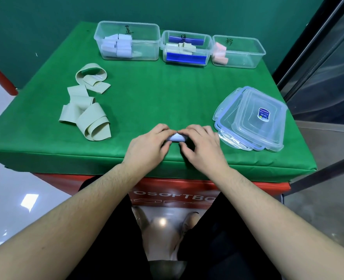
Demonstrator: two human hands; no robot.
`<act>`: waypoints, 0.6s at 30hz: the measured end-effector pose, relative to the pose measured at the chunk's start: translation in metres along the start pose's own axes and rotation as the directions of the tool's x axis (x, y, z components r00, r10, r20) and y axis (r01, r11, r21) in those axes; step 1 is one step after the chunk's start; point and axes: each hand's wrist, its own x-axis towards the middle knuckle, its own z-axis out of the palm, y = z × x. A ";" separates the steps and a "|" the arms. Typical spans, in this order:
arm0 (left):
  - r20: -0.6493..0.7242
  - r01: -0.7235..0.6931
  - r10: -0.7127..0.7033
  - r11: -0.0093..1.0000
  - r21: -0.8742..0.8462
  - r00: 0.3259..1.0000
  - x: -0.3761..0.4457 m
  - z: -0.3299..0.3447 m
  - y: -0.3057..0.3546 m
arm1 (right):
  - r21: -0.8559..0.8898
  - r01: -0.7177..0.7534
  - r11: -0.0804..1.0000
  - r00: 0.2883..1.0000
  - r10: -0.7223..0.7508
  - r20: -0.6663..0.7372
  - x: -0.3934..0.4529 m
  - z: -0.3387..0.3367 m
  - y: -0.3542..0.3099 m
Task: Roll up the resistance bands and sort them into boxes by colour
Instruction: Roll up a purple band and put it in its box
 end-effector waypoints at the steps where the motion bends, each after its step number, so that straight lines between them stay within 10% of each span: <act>1: -0.002 -0.020 0.020 1.000 0.004 1.000 0.001 0.001 -0.001 | 0.001 -0.004 1.000 1.000 0.004 0.000 0.001 0.000 0.001; 12: 0.009 0.051 -0.050 0.986 -0.156 0.999 0.018 0.013 -0.006 | 0.098 -0.052 0.994 0.995 0.044 0.086 0.018 0.004 0.006; 18: 0.033 0.125 -0.127 0.846 -0.518 0.991 0.017 0.009 -0.003 | 0.242 -0.095 0.966 0.994 0.078 0.081 0.014 -0.002 0.004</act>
